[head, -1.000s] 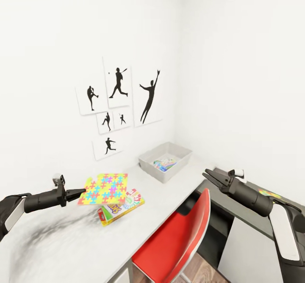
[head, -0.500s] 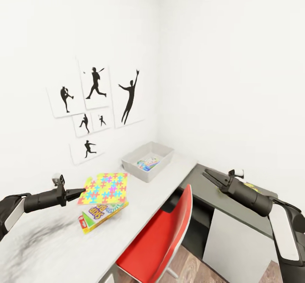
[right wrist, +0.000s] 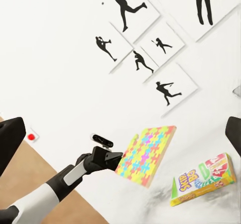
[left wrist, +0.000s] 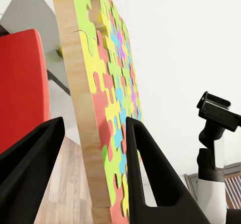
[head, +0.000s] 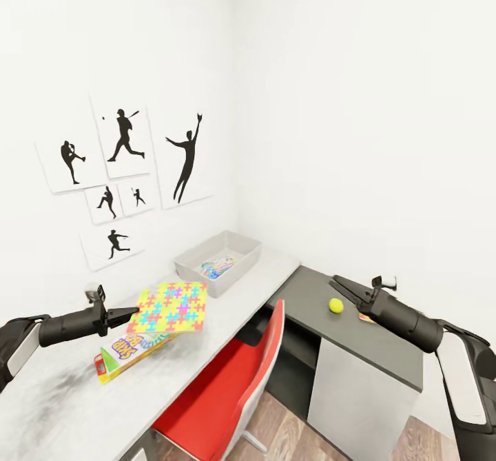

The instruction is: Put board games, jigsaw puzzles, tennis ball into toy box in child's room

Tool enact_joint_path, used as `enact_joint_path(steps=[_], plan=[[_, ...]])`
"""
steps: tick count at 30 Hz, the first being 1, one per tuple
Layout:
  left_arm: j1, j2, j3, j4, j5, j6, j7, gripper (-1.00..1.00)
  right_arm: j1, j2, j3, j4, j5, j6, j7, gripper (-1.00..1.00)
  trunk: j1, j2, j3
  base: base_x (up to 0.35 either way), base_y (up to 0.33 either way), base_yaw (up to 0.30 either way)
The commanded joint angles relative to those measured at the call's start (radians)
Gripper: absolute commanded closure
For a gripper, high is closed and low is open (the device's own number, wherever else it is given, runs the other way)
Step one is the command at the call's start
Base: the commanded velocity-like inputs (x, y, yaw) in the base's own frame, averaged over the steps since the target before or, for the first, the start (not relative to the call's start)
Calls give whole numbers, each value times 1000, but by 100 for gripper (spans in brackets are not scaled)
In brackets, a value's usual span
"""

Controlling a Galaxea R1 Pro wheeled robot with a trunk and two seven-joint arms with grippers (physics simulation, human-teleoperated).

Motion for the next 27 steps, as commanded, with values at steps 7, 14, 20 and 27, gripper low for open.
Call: enact_joint_path(steps=[7,14,20,27], plan=[[-1,1,-4,1,5,11,-1,100,0,0,-1,1,2,3,5,-100,0,-1,0,0,-308,0],[-1,1,-4,1,4,4,0,100,0,0,-1,0,2,3,5,-100,0,-1,0,51,-281,0],[-1,1,-4,2,3,3,0,100,0,0,-2,1,3,3,5,-100,0,-1,0,154,-208,0],[-1,1,-4,2,3,-2,0,100,0,-1,-3,-1,3,1,4,-100,0,-1,0,196,-100,0]])
